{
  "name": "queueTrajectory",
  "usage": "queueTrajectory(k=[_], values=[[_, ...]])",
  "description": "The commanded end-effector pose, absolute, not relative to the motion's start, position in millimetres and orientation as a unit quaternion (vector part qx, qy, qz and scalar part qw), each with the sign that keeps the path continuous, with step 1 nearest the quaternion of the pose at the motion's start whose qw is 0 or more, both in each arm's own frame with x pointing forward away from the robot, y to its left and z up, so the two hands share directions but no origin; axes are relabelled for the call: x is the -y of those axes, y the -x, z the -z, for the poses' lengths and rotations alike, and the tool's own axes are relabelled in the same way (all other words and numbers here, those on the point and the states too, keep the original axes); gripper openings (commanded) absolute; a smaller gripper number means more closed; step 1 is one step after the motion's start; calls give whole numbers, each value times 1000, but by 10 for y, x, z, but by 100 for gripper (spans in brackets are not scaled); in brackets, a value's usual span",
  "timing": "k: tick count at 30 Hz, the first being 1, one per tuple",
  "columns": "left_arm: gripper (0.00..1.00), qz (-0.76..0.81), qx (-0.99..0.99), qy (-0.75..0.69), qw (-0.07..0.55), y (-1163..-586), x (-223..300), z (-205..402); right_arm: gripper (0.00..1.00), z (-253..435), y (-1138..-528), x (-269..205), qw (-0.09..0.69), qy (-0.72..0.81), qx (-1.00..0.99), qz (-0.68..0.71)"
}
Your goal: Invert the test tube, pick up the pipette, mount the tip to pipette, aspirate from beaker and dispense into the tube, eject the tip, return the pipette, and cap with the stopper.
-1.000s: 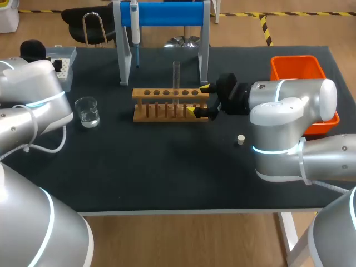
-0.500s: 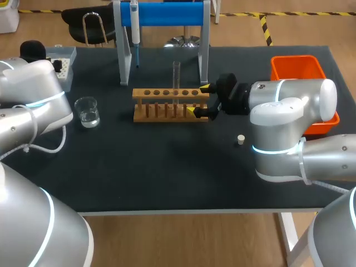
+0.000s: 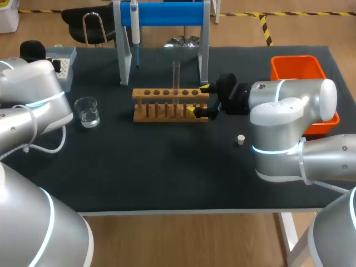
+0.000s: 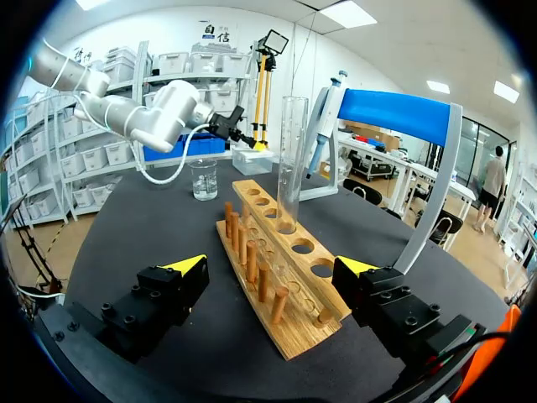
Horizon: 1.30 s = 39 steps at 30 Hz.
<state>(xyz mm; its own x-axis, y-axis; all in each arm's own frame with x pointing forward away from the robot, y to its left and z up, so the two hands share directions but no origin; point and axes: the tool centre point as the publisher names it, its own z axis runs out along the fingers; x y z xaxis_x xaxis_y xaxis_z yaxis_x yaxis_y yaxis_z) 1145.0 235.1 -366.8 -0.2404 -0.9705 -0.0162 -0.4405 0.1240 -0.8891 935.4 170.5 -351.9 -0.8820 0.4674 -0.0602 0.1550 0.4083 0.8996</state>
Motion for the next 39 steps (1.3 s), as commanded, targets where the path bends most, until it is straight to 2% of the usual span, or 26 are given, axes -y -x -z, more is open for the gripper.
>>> queueTrajectory(k=[1, 10, 11, 18, 24, 39], values=[[29, 405, -675, 523, 326, -11454, -2358, 3671, 100, 3526, -9348, -1710, 155, -189, -824, -510], [22, 405, -677, 521, 327, -11454, -2360, 3671, 100, 3526, -9348, -1710, 155, -189, -824, -510], [17, 405, -677, 520, 328, -11453, -2360, 3671, 100, 3526, -9348, -1710, 155, -189, -824, -510], [11, 404, -679, 517, 330, -11449, -2351, 3669, 100, 3526, -9348, -1710, 155, -189, -824, -510], [0, 404, -679, 516, 330, -11447, -2343, 3662, 100, 3526, -9348, -1710, 155, -189, -824, -510], [0, 402, -680, 511, 338, -11432, -2325, 3526, 100, 3526, -9348, -1710, 155, -189, -824, -510]])
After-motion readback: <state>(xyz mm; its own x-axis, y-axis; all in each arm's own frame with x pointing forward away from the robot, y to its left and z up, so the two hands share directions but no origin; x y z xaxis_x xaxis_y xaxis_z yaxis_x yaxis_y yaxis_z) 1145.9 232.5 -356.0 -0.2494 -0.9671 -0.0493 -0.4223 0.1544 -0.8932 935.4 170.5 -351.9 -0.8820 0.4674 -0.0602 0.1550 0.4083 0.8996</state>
